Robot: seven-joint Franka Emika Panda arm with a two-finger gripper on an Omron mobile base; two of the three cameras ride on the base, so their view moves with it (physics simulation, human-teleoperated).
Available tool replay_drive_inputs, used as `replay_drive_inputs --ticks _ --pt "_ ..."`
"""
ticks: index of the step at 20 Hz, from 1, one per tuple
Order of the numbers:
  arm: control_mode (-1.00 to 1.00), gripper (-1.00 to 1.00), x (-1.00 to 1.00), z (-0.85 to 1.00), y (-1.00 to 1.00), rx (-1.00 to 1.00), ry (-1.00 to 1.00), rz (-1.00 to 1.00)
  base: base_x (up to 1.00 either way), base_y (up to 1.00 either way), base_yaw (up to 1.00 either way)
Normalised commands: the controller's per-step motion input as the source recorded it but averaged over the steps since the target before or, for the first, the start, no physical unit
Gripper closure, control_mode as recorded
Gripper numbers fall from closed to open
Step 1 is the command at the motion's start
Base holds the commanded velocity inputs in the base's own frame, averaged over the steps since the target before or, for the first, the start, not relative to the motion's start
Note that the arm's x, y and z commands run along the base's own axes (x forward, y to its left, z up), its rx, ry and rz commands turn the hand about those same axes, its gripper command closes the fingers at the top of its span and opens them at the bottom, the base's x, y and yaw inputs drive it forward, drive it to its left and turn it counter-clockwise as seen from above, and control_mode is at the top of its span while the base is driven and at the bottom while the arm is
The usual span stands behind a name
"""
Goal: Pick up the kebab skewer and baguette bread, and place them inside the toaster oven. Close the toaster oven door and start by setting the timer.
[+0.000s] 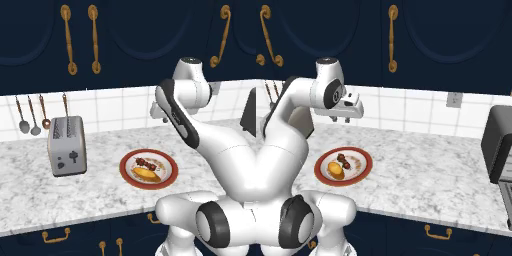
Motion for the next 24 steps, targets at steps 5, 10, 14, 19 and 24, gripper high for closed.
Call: replay_drive_inputs --ticks 5,10,14,19,24 --pt "1.00 -1.00 0.00 0.00 0.00 0.00 0.00 0.00 0.00 0.00 0.00" --pt "1.00 -1.00 0.00 0.00 0.00 0.00 0.00 0.00 -0.33 -0.12 0.00" --pt "1.00 -1.00 0.00 0.00 0.00 0.00 0.00 0.00 -0.28 -0.68 -0.07" --pt "1.00 -1.00 0.00 0.00 0.00 0.00 0.00 0.00 0.03 -0.71 -0.12" --pt "1.00 -1.00 0.00 0.00 0.00 0.00 0.00 0.00 0.19 -0.54 -0.06"
